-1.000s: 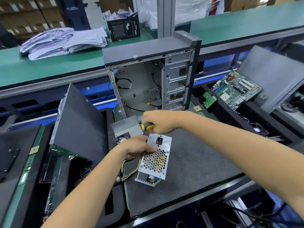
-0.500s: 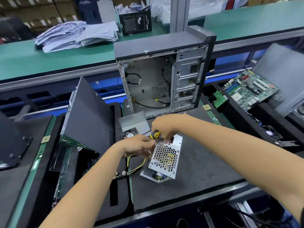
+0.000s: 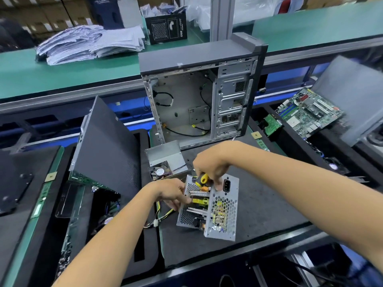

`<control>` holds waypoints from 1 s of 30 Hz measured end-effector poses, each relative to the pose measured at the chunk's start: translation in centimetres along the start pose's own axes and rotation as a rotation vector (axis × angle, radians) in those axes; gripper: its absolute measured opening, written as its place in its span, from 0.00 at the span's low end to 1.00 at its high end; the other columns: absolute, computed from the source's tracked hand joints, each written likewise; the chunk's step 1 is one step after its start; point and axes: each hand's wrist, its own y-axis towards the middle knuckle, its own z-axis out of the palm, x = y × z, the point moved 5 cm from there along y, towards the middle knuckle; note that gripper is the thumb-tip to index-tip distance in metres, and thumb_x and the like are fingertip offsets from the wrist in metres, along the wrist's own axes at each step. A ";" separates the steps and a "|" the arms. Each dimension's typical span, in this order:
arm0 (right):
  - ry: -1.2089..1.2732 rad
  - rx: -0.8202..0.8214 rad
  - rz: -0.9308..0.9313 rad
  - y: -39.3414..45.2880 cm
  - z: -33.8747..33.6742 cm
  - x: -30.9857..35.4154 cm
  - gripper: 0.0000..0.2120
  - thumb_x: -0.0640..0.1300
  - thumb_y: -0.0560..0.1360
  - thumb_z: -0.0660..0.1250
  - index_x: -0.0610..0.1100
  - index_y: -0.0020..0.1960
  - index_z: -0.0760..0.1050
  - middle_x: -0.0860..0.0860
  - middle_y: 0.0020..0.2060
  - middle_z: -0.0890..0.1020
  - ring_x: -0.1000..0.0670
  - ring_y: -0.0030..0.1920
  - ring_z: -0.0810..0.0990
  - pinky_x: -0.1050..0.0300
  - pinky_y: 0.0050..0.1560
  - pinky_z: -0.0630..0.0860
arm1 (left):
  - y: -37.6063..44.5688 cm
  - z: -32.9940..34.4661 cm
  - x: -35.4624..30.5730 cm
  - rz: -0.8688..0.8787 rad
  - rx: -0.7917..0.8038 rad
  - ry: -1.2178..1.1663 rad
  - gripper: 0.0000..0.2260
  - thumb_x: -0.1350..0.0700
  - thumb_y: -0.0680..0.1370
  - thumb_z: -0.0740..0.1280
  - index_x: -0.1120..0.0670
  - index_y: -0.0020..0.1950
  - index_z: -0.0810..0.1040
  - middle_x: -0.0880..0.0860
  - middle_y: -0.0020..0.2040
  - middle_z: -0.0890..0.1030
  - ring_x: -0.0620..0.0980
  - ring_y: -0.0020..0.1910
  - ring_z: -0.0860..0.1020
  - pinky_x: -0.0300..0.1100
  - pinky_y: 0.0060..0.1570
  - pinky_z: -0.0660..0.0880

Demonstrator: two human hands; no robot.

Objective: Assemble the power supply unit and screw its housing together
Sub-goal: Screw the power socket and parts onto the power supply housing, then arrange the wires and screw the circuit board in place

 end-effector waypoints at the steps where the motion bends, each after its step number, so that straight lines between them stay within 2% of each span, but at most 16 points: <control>1: 0.009 0.011 0.005 -0.2 -0.1 0.0 0.09 0.44 0.67 0.77 0.46 0.38 0.76 0.53 0.33 0.77 0.52 0.37 0.72 0.61 0.32 0.63 | -0.2 0.1 -0.2 0.008 0.012 0.012 0.05 0.56 0.77 0.70 0.56 0.43 0.77 0.54 0.42 0.84 0.48 0.38 0.83 0.39 0.40 0.80; 3: 0.025 0.039 0.028 -0.8 -0.2 -0.3 0.10 0.43 0.66 0.78 0.46 0.37 0.76 0.54 0.31 0.76 0.53 0.35 0.71 0.60 0.32 0.63 | -0.4 0.2 -0.9 0.054 0.013 0.071 0.06 0.61 0.78 0.67 0.58 0.41 0.76 0.57 0.40 0.84 0.50 0.38 0.83 0.40 0.38 0.81; 5: 0.031 0.069 0.057 -1.6 -0.4 -0.8 0.10 0.44 0.65 0.78 0.46 0.39 0.78 0.55 0.31 0.76 0.53 0.35 0.71 0.60 0.34 0.65 | -1.0 0.0 -2.3 0.101 -0.022 0.157 0.07 0.63 0.77 0.65 0.60 0.39 0.75 0.55 0.35 0.83 0.52 0.37 0.83 0.43 0.37 0.81; 8: 0.075 0.119 0.109 -3.4 -0.7 -2.0 0.10 0.46 0.63 0.79 0.48 0.38 0.78 0.54 0.31 0.77 0.50 0.37 0.73 0.55 0.42 0.71 | -1.9 -1.4 -5.3 0.155 -0.092 0.323 0.09 0.63 0.75 0.65 0.59 0.35 0.71 0.52 0.30 0.79 0.51 0.32 0.83 0.40 0.27 0.78; 11: 0.123 0.126 0.151 -5.5 -1.3 -3.2 0.12 0.48 0.62 0.80 0.49 0.36 0.77 0.51 0.33 0.77 0.48 0.38 0.72 0.52 0.43 0.70 | -2.7 -3.0 -8.4 0.197 -0.135 0.406 0.04 0.64 0.73 0.66 0.61 0.38 0.73 0.55 0.32 0.79 0.52 0.30 0.82 0.44 0.31 0.79; 13: 0.125 0.103 0.168 -6.7 -1.6 -3.9 0.12 0.49 0.61 0.81 0.50 0.35 0.77 0.52 0.33 0.78 0.49 0.37 0.73 0.52 0.44 0.73 | -3.1 -4.1 -10.3 0.231 -0.190 0.396 0.04 0.65 0.71 0.66 0.61 0.36 0.73 0.53 0.28 0.77 0.48 0.25 0.78 0.40 0.26 0.76; 15: 0.114 0.083 0.191 -7.7 -1.7 -4.6 0.13 0.48 0.61 0.81 0.50 0.34 0.76 0.53 0.33 0.78 0.49 0.37 0.74 0.51 0.45 0.75 | -3.2 -5.2 -12.2 0.259 -0.255 0.417 0.04 0.65 0.69 0.67 0.64 0.35 0.74 0.55 0.26 0.76 0.49 0.23 0.75 0.38 0.24 0.72; 17: 0.107 0.066 0.216 -8.5 -1.4 -5.1 0.15 0.48 0.61 0.81 0.49 0.33 0.74 0.52 0.32 0.77 0.48 0.37 0.74 0.51 0.42 0.74 | -3.2 -6.0 -14.2 0.307 -0.317 0.457 0.05 0.65 0.67 0.67 0.66 0.33 0.74 0.54 0.24 0.75 0.50 0.23 0.74 0.39 0.26 0.71; 20: 0.141 0.050 0.253 -9.4 -0.6 -6.0 0.15 0.45 0.61 0.81 0.49 0.30 0.74 0.54 0.27 0.75 0.50 0.32 0.72 0.56 0.37 0.70 | -2.9 -6.7 -16.8 0.373 -0.390 0.508 0.09 0.63 0.66 0.69 0.59 0.28 0.71 0.50 0.21 0.71 0.48 0.22 0.71 0.40 0.26 0.67; 23: 0.167 0.043 0.269 -10.4 -0.2 -6.7 0.13 0.44 0.61 0.80 0.49 0.29 0.75 0.58 0.21 0.75 0.52 0.30 0.73 0.57 0.36 0.71 | -2.8 -7.3 -19.5 0.441 -0.461 0.595 0.10 0.61 0.64 0.70 0.57 0.26 0.70 0.49 0.23 0.67 0.47 0.24 0.64 0.38 0.26 0.63; 27: 0.168 0.061 0.282 -11.4 -0.6 -7.1 0.16 0.45 0.61 0.80 0.48 0.30 0.72 0.53 0.27 0.75 0.50 0.33 0.72 0.57 0.36 0.68 | -2.6 -7.5 -22.5 0.507 -0.465 0.676 0.10 0.60 0.64 0.71 0.60 0.27 0.71 0.54 0.27 0.67 0.50 0.27 0.65 0.40 0.28 0.64; 30: 0.172 0.063 0.295 -12.2 -1.1 -7.5 0.15 0.46 0.60 0.81 0.48 0.32 0.74 0.51 0.30 0.77 0.47 0.37 0.74 0.53 0.42 0.73 | -2.4 -7.8 -24.3 0.551 -0.474 0.682 0.09 0.60 0.65 0.72 0.64 0.30 0.76 0.56 0.27 0.73 0.50 0.27 0.69 0.44 0.28 0.70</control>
